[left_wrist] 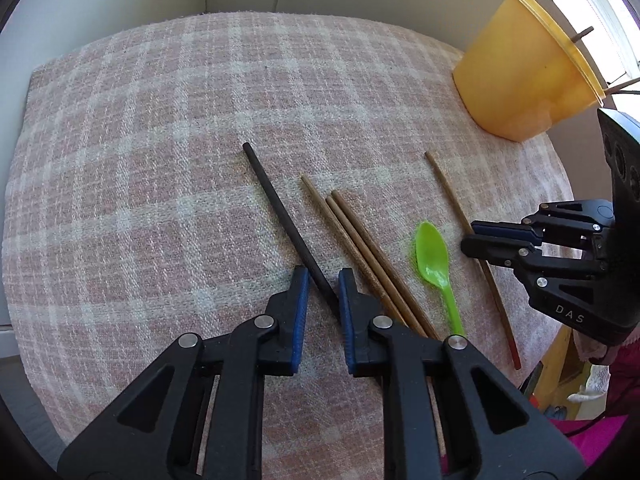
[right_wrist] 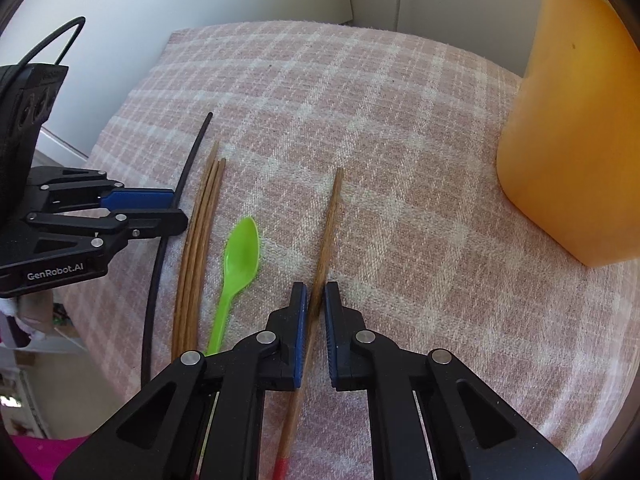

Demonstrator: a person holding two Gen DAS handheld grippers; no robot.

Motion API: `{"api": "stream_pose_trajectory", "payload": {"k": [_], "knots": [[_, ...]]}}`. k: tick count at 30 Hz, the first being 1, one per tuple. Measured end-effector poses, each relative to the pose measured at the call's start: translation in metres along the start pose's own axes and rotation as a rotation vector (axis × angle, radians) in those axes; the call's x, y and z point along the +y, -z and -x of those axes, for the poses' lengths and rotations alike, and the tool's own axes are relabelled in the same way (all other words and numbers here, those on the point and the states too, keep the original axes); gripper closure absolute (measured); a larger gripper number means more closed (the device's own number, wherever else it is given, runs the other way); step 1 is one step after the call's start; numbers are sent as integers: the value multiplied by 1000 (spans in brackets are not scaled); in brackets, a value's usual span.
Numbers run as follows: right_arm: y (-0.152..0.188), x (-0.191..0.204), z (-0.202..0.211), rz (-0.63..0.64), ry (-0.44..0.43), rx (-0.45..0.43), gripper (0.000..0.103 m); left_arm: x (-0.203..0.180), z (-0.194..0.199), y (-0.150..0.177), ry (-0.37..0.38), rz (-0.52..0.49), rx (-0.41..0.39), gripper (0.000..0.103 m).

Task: Organize utensils
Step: 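Grasp the black chopstick with the left tool while the right tool grasps a red-tipped wooden chopstick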

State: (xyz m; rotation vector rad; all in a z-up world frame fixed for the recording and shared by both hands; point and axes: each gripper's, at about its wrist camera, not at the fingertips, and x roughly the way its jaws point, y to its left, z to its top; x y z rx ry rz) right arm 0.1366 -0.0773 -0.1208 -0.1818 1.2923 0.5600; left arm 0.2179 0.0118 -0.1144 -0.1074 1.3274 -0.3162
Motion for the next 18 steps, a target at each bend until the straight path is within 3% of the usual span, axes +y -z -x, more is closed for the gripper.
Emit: {"api": "stream_pose_trajectory", "payload": {"k": [3, 8, 18], "knots": [[-1, 1, 0, 8, 0, 1, 96, 18, 4, -1, 39, 40, -1, 94], [0, -4, 6, -17, -16, -18, 97, 30, 15, 6, 23, 28, -33, 98], [6, -11, 40, -48, -30, -136, 98, 34, 79, 28, 50, 12, -206, 99]]}}
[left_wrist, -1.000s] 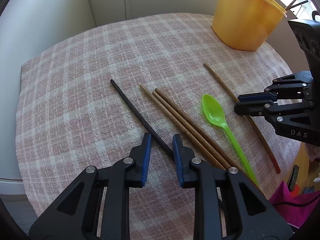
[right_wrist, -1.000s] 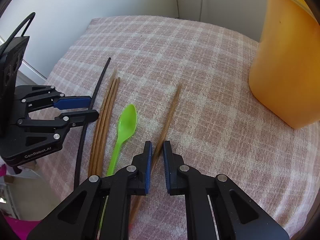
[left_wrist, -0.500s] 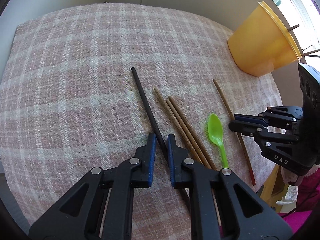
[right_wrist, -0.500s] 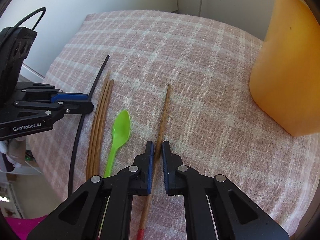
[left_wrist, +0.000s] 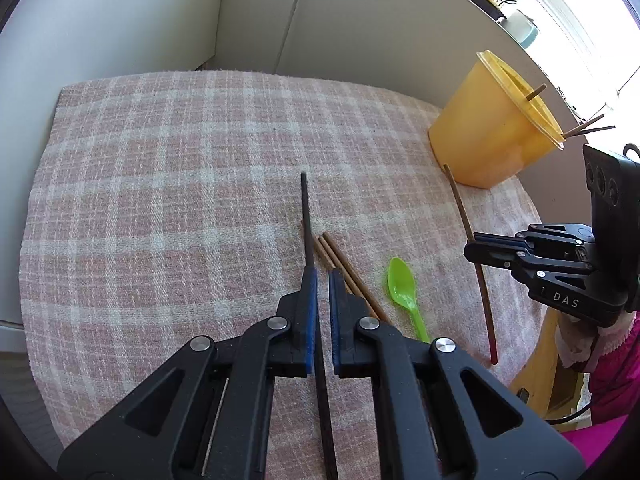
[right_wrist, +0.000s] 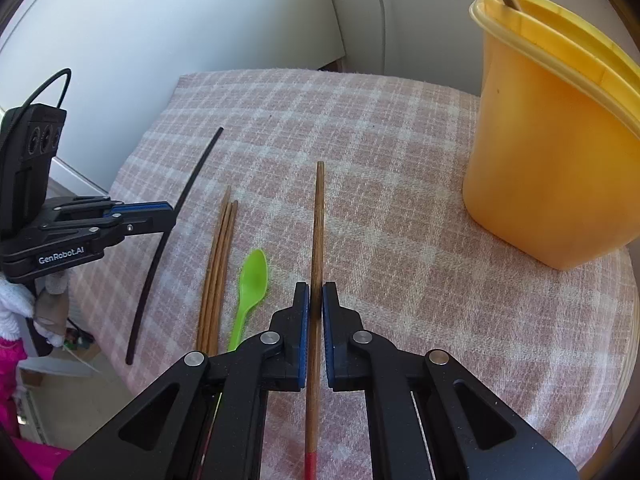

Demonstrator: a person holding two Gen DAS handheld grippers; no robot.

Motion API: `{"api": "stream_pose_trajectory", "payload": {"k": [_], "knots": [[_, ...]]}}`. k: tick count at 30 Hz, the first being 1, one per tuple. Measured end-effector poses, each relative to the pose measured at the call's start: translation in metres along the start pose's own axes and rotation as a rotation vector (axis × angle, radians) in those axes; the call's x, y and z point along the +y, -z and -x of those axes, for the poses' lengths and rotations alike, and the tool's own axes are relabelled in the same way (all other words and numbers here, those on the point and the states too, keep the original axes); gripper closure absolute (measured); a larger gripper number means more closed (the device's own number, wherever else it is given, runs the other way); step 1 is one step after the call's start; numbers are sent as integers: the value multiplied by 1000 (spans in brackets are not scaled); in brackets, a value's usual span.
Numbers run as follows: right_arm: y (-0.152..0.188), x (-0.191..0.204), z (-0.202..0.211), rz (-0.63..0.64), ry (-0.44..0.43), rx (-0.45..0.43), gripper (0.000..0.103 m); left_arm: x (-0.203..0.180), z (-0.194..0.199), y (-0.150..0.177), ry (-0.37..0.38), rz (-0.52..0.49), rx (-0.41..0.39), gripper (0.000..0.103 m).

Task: Organize utensils
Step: 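Grasp the black chopstick with the left tool while the right tool grasps a red-tipped wooden chopstick, then lift both chopsticks upright and carry them over the yellow container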

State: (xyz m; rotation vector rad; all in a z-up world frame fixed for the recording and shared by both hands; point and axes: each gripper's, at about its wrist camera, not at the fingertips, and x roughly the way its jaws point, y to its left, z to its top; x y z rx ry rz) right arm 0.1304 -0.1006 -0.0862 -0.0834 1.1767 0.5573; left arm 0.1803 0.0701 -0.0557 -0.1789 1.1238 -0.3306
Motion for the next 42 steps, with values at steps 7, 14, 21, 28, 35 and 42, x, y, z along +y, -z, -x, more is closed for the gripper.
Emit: {"api": "stream_pose_trajectory", "payload": {"k": [7, 14, 21, 28, 35, 42], "knots": [[0, -1, 21, 7, 10, -73, 98, -21, 9, 7, -62, -58, 2, 99], [2, 3, 18, 13, 4, -69, 98, -24, -42, 20, -145, -99, 162, 88], [2, 7, 17, 20, 4, -70, 98, -23, -54, 22, -132, -110, 148, 97], [2, 5, 29, 21, 7, -104, 98, -3, -20, 27, -64, -38, 46, 99], [4, 5, 54, 30, 18, -172, 98, -13, 52, 31, -28, -63, -129, 100], [4, 7, 78, 45, 40, -259, 98, -15, 94, 28, 7, -74, -227, 100]]}}
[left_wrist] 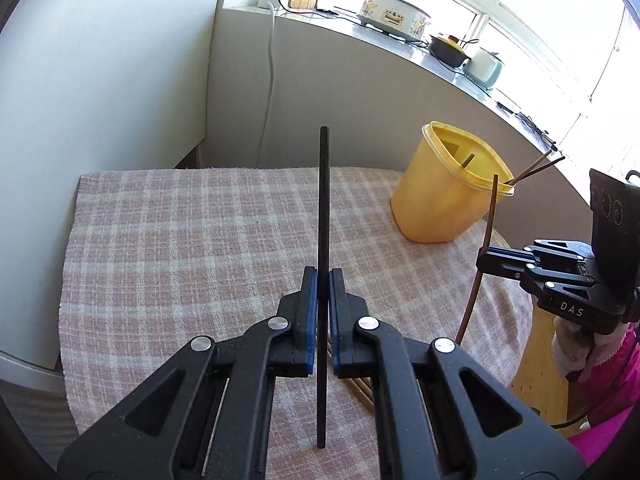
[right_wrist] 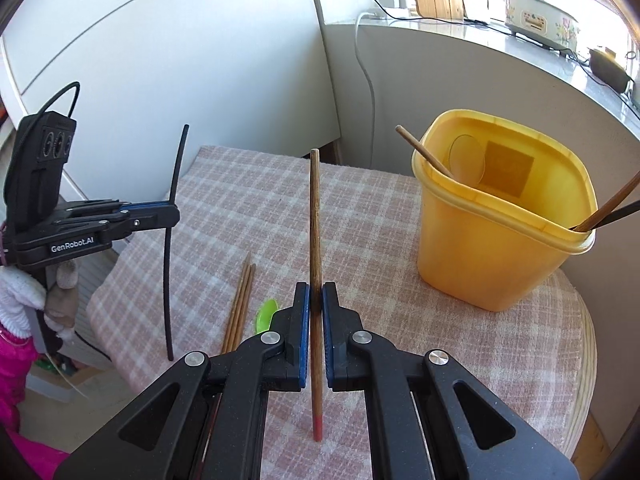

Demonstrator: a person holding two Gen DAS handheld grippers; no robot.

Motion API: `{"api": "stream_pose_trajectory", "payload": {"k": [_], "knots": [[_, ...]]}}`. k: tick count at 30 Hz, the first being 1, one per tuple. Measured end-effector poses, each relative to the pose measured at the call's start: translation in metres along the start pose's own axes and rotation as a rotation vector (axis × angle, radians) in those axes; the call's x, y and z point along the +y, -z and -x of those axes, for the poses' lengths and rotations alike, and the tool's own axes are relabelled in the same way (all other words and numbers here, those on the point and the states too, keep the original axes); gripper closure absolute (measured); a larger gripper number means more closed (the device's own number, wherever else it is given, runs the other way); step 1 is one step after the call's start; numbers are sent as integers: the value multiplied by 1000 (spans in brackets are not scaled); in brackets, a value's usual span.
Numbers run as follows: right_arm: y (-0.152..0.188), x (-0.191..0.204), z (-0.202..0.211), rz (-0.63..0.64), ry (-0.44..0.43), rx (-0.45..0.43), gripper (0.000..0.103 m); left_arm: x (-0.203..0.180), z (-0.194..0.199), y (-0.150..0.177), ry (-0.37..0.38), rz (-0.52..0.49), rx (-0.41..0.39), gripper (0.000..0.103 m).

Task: Organize utensils
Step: 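Lift both chopsticks upright and carry them over the yellow container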

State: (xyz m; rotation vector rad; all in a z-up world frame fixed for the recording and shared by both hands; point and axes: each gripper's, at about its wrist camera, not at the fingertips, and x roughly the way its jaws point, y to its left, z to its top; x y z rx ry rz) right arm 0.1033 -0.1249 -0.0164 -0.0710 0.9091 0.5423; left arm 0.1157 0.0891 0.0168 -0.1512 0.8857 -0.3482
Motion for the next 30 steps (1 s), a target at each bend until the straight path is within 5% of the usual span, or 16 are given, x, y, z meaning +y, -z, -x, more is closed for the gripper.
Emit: {"api": "stream_pose_trajectory", "payload": {"k": [30], "knots": [[-29, -33, 100, -72, 69, -333, 98, -92, 40, -73, 98, -138, -336, 100]]}}
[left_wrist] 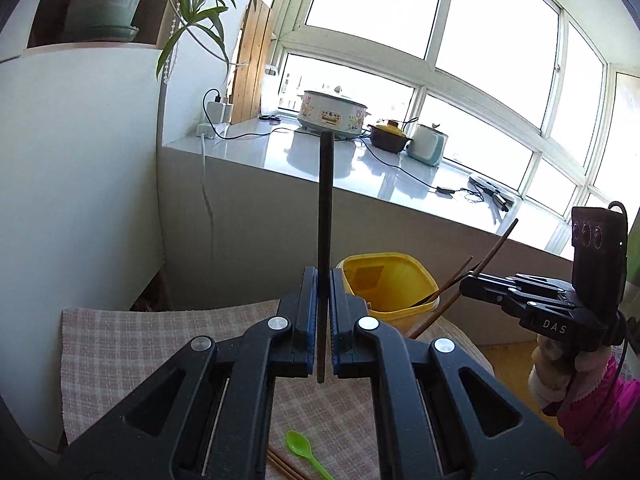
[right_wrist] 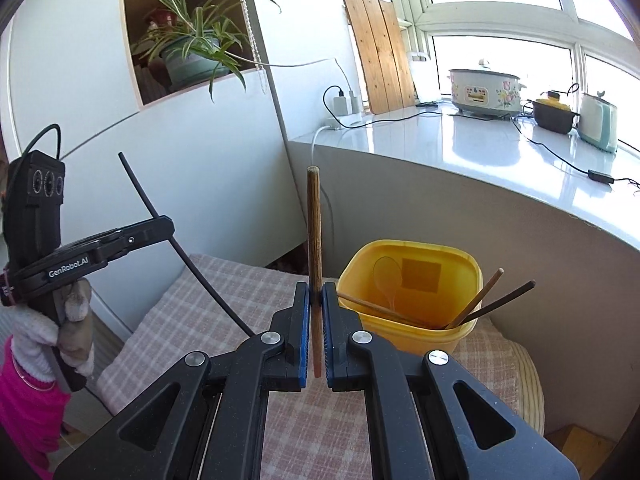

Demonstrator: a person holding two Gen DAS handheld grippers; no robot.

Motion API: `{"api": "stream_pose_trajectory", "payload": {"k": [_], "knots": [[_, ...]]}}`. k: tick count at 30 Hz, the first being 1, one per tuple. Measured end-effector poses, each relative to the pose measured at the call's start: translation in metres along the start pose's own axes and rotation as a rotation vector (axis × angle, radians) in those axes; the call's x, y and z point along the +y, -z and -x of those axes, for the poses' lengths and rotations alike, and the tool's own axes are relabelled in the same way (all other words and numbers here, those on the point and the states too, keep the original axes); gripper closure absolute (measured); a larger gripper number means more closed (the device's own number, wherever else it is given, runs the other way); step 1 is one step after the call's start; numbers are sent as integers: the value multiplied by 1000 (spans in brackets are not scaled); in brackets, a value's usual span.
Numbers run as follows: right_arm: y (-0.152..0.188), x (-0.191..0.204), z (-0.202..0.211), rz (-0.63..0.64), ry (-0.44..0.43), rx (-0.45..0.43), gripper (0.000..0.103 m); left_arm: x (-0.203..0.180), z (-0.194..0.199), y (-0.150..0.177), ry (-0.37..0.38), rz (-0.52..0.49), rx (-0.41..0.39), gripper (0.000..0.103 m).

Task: Organize utensils
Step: 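Lift both chopsticks upright and carry them over the yellow container, then lower both chopsticks into the yellow container and open both tools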

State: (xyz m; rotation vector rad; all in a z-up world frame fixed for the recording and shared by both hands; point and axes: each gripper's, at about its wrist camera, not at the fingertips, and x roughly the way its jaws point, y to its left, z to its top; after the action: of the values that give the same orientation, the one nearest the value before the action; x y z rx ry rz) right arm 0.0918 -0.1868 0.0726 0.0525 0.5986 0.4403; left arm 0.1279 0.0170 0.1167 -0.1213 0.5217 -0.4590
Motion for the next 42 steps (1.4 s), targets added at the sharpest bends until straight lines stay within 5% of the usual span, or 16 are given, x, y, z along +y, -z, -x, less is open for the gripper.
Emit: {"api": "stream_pose_trajectory", "payload": {"k": [18, 31, 42], "knots": [[-40, -34, 37, -67, 100, -174, 98, -44, -21, -56, 47, -44, -124, 100], [-33, -48, 17, -74, 140, -110, 98, -66, -67, -70, 62, -33, -119, 100], [-25, -53, 7, -76, 138, -74, 98, -61, -98, -49, 78, -3, -27, 100]]}}
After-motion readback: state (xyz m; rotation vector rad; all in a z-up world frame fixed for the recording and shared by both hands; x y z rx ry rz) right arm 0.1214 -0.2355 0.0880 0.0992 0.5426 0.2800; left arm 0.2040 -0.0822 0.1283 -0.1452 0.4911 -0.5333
